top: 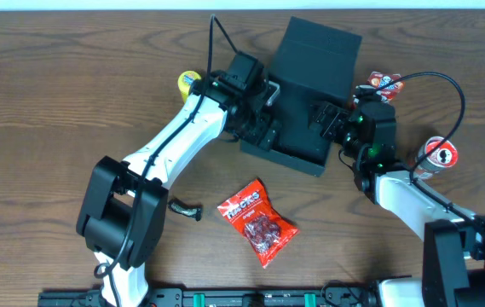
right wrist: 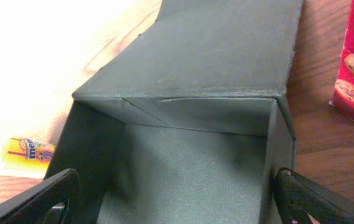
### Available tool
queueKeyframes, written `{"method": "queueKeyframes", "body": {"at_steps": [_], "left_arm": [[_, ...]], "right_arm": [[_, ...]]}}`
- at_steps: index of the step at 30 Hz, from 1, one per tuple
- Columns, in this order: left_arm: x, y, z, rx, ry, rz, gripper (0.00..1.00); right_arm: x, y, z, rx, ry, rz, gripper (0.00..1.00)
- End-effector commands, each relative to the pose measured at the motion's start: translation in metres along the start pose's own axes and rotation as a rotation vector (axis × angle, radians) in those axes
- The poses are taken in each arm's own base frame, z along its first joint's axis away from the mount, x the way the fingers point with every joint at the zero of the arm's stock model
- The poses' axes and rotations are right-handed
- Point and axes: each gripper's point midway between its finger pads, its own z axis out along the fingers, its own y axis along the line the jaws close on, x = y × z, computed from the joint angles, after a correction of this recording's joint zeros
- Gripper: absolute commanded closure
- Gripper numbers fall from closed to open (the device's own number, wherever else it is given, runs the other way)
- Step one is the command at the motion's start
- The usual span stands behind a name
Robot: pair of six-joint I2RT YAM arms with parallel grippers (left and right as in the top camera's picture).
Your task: Pack container
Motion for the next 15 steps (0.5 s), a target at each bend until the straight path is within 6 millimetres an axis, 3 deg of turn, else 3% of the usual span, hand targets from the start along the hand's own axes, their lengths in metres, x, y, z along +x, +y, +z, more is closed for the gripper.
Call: {"method": "queueKeyframes", "body": {"at_steps": [1, 10, 15], "left_arm": [[0.016, 0.001, 0.014, 0.016, 0.049, 0.004, 0.05], [0.022, -0.005, 0.017, 0.057, 0.065, -0.012, 0.05], [0.035, -0.012, 0.016, 0.077, 0.120, -0.063, 0.05]], "right_arm": [[0.005, 0.004, 0.003, -0.013, 0.015, 0.008, 0.01], [0.024, 0.019, 0.021, -0.036, 0.070, -0.019, 0.01], [0.027, 0.032, 0.034, -0.075, 0.100, -0.029, 0.01]]}}
